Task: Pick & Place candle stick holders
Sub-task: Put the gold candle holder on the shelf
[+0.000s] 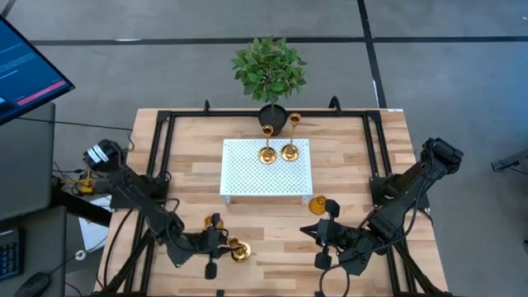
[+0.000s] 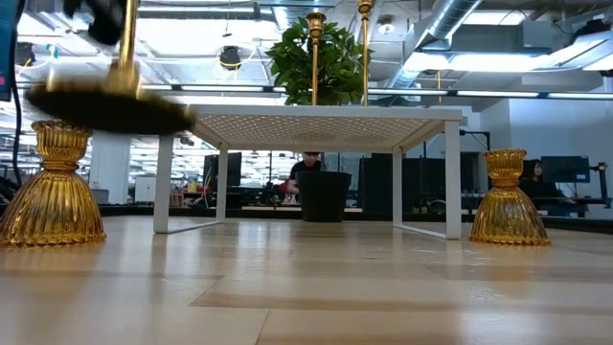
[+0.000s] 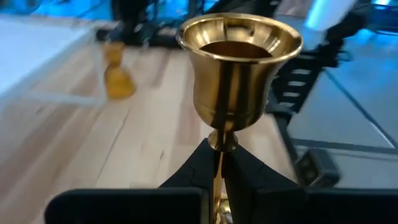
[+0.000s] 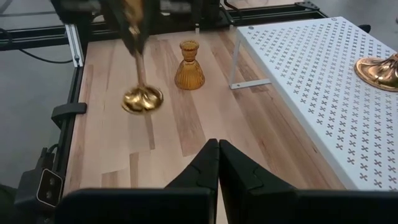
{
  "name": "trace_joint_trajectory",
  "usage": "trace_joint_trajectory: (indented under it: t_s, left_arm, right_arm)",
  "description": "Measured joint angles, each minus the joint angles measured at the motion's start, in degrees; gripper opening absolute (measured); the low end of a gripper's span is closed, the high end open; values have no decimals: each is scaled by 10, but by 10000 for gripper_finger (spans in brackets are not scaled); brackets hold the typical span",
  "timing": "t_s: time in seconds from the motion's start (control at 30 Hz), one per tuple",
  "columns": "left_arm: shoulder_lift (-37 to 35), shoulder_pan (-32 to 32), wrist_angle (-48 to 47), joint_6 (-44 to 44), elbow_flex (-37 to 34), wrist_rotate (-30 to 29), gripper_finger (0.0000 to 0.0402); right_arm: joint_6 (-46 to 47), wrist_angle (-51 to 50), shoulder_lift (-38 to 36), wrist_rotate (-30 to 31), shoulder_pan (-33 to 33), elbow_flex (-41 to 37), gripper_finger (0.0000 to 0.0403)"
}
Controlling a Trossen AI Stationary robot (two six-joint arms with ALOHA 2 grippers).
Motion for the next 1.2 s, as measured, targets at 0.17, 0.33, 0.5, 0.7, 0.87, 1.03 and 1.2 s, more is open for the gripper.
trace_joint_trajectory:
  t_s: [0.17, 0.33, 0.5, 0.7, 0.87, 1.03, 1.2]
  left_arm:
    - [-50, 0, -4, 103, 26, 24, 15]
    - [-120, 17, -91, 145, 50, -9, 15]
    - [-189, 96, -182, 153, 68, -7, 15]
    - [-239, 239, -256, 179, 86, 57, 15]
    - [-242, 364, -316, 179, 103, 134, 15]
    - [-230, 483, -338, 171, 103, 241, 15]
    - [-215, 579, -335, 170, 103, 310, 15]
  right_arm:
    - [3, 0, 0, 0, 0, 0, 0]
    - [0, -7, 0, 0, 1, 0, 0]
    - [0, -41, 0, 0, 1, 0, 0]
    - [2, -41, 0, 0, 2, 0, 0]
    - [3, -36, 0, 0, 4, 0, 0]
    - [3, -33, 0, 2, 0, 0, 0]
    - [2, -34, 0, 3, -12, 0, 0]
